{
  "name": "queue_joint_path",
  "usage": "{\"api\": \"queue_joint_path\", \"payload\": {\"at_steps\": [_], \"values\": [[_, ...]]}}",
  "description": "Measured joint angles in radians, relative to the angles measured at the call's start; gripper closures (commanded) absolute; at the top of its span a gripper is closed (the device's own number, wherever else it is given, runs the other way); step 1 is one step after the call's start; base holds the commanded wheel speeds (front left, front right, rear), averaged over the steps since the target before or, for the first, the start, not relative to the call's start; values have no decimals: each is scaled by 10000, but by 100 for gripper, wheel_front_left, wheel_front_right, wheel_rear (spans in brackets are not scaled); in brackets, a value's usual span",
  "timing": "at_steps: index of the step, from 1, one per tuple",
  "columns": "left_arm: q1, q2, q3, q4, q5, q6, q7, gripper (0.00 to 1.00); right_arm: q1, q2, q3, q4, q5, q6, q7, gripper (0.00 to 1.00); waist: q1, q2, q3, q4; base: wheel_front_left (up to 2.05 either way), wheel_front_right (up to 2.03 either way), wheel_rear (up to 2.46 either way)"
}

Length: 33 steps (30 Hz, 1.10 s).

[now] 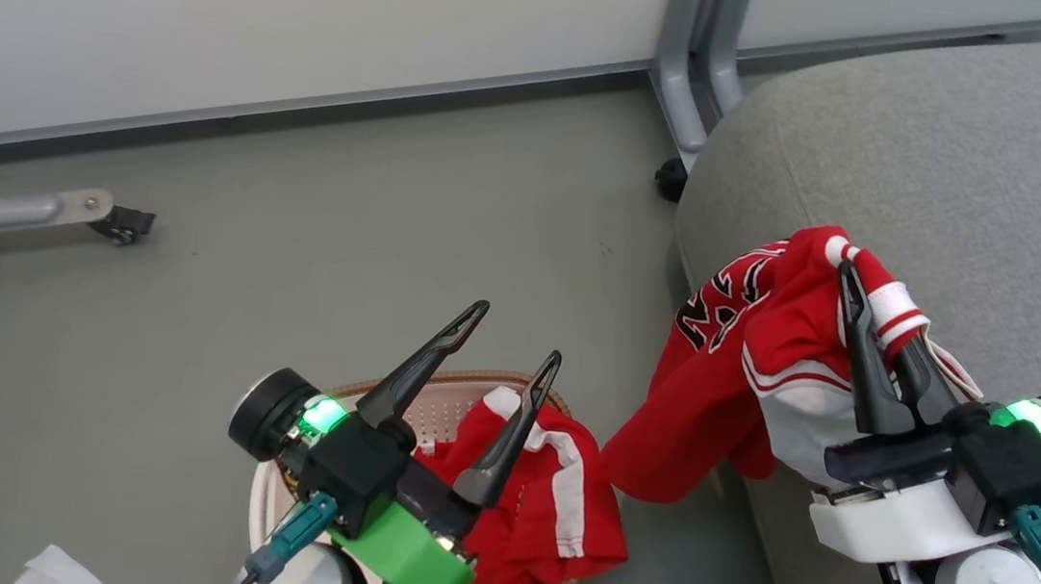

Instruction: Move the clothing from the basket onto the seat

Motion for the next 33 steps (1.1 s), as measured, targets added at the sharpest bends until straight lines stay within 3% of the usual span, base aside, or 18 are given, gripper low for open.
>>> {"api": "queue_joint_path", "payload": {"at_steps": [13, 17, 25, 33], "values": [[174, 826, -50, -654, 1011, -604, 0, 0, 961, 305, -479, -1716, -293, 2, 0, 100, 0, 0, 1116, -1893, 0, 0, 0], [225, 1202, -228, -732, 1137, -658, 0, 0, 868, 405, -481, -1967, 140, 2, 2, 100, 0, 0, 1575, -2416, 0, 0, 0], [6, 1781, -587, -821, 1361, -700, 2, 0, -1876, -150, -1101, -1607, 1313, 2, 0, 100, 0, 0, 2844, -2942, 0, 0, 0], [-479, 1962, -543, -1103, 1384, -700, 174, 0, -5776, -1709, -1958, 276, 1829, 4, -2, 100, 1, 0, 4105, -2852, 0, 0, 0]]}}
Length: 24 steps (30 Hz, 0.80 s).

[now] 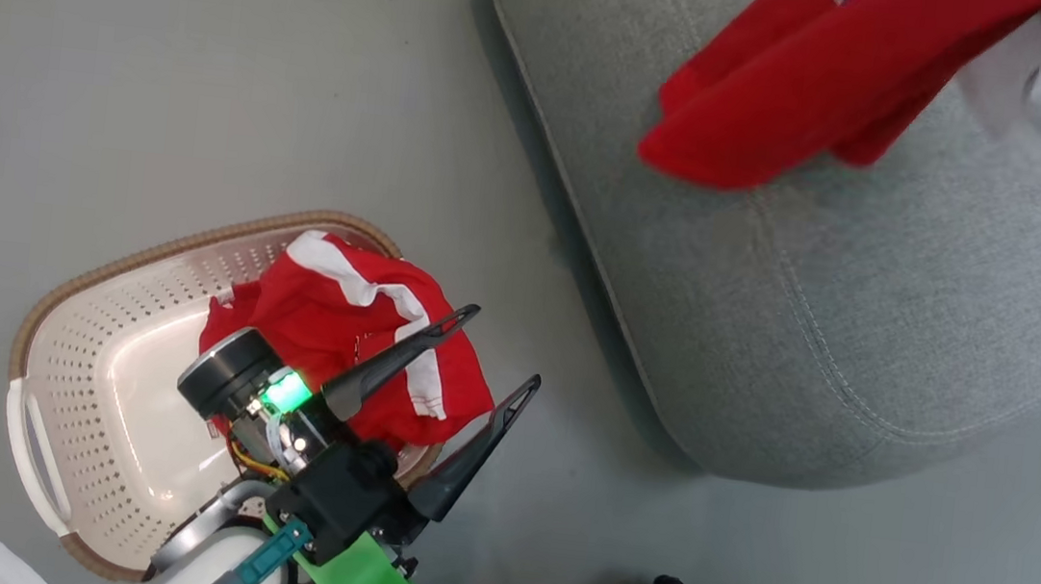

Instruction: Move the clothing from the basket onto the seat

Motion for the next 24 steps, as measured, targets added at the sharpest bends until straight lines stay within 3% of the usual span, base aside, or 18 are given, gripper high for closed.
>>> {"api": "queue_joint_path", "payload": {"at_steps": [6, 13, 14, 15, 16, 17, 24], "values": [[-395, 167, 33, -180, 58, 2, 86, 0, -1565, -702, -765, 2057, -322, 0, -8, 100, 0, 0, 830, 314, 0, 0, 0], [-757, -58, -31, 59, 58, 8, -12, 0, -796, -474, -1866, 4849, -1469, 0, -6, 100, 0, 0, 1390, 955, 0, 0, 0], [-798, -138, -54, 121, 56, 12, -25, 0, -526, -382, -2017, 5181, -1565, 0, -6, 93, 0, 0, 1423, 1064, 0, 0, 0], [-830, -230, -61, 209, 50, 29, -56, 0, -252, -301, -2190, 5419, -1657, 0, -6, 62, 0, 0, 1445, 1171, 0, 0, 0], [-844, -314, -52, 276, 27, 63, -77, 0, -51, -217, -2429, 5572, -1662, 0, -4, 55, 0, 0, 1453, 1260, 0, 0, 0], [-861, -416, -46, 366, -27, 96, -98, 0, 174, -84, -2807, 5613, -1653, 0, -6, 0, 0, 0, 1451, 1365, 0, 0, 0], [-864, -1001, 98, 1032, -267, 309, -148, 0, 2568, 863, -3407, 4249, -1944, 0, -6, 0, -1, 0, 985, 1735, 0, 0, 0]]}}
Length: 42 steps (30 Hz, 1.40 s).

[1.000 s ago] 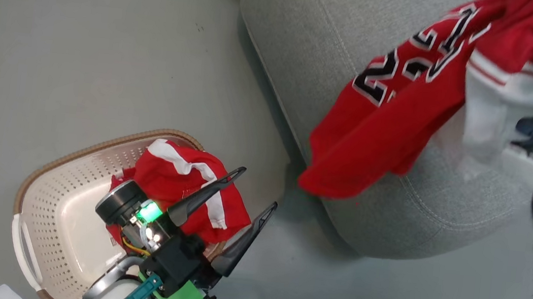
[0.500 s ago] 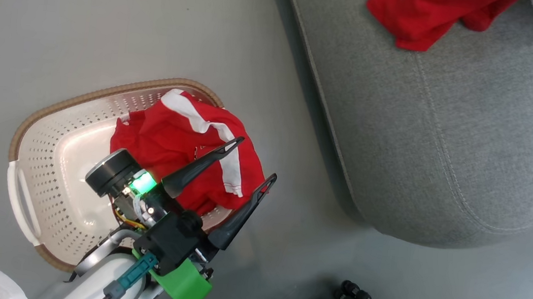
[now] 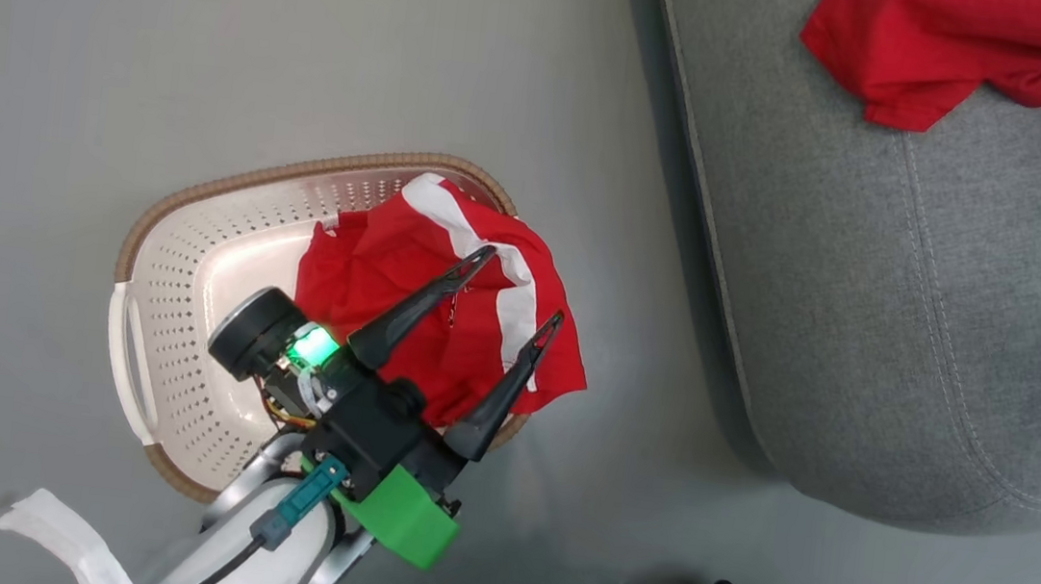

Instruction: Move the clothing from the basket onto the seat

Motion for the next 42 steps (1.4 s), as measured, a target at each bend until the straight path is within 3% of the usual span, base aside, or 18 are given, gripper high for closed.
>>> {"api": "queue_joint_path", "payload": {"at_steps": [4, 11, 18, 25, 33, 42], "values": [[337, -453, 245, 228, -119, 230, -10, 0, 1497, 541, 341, -1047, -84, 0, -2, 0, 0, 0, -565, 65, 0, 0, 0], [1117, -1149, 696, 629, -107, 408, -13, 0, 3404, 805, 1783, -2437, 40, 0, -2, 0, -1, 0, -1872, 160, 0, 0, 0], [2160, -1829, 1482, 1179, -151, 616, -27, 0, 4401, 780, 3528, -2673, 512, -2, -2, 0, -1, 0, -3304, 635, 0, 0, 0], [3120, -2071, 2481, 1407, -144, 846, -25, 0, 4944, 807, 4823, -2429, 765, 0, -2, 0, -1, 0, -4503, 1566, 0, 0, 0], [3870, -2188, 3476, 1388, 36, 928, -27, 0, 5347, 1024, 5143, -2568, 991, 0, -2, 0, -1, -1, -5577, 2747, 0, 0, 0], [4785, -2253, 4067, 928, 426, 1143, -27, 0, 5859, 1223, 4813, -2966, 915, 0, -2, 0, -1, -1, -6647, 3303, 0, 0, 0]]}}
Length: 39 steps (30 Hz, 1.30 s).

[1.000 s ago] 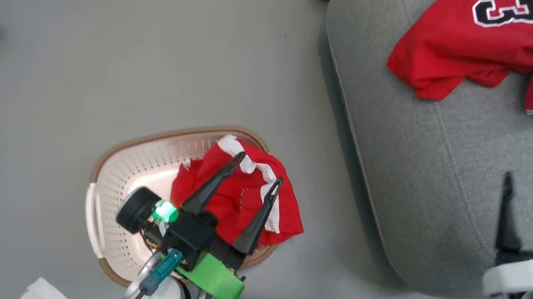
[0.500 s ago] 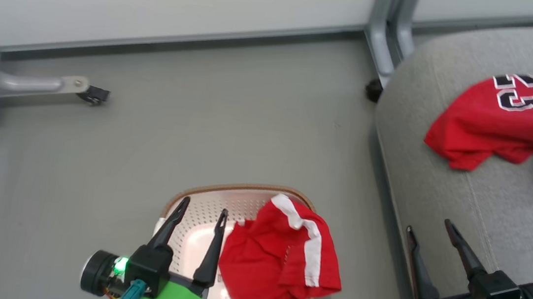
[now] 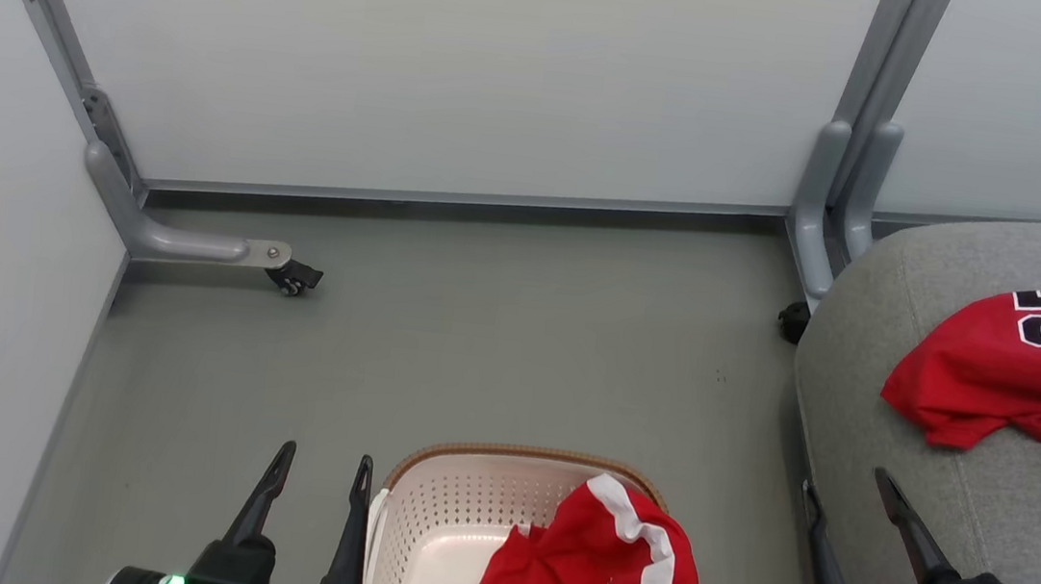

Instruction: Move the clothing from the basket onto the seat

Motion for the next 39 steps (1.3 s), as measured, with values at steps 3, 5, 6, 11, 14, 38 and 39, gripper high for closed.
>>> {"api": "queue_joint_path", "payload": {"at_steps": [3, 5, 6, 11, 14, 38, 39], "values": [[348, -13, 65, -169, 8, 117, 0, 0, 319, 52, -148, 63, 19, -2, 0, 0, 0, 0, -290, 15, 0, 0, 0], [551, -19, 75, -257, 10, 171, 0, 0, 453, 73, -176, 134, 25, -2, 0, 0, 0, 0, -450, 2, 0, 0, 0], [649, -19, 79, -284, 8, 198, 0, 0, 518, 88, -192, 157, 40, -2, 0, 0, 0, 0, -534, -10, 0, 0, 0], [909, -27, 81, -316, -23, 278, 0, 0, 757, 104, -232, 240, 81, 0, 0, 0, 0, 0, -822, -76, 0, 0, 0], [952, -27, 94, -336, -27, 316, 0, 0, 792, 119, -190, 270, 81, -2, 0, 0, 0, 0, -886, -107, 0, 0, 0], [1044, -31, 134, -297, -27, 295, 0, 0, 821, 123, -128, 334, 345, 0, 0, 0, 0, 0, -960, -154, 0, 0, 0], [1045, -31, 130, -293, -27, 280, 0, 0, 822, 123, -119, 339, 345, -2, 0, 0, 0, 0, -967, -163, 0, 0, 0]]}}
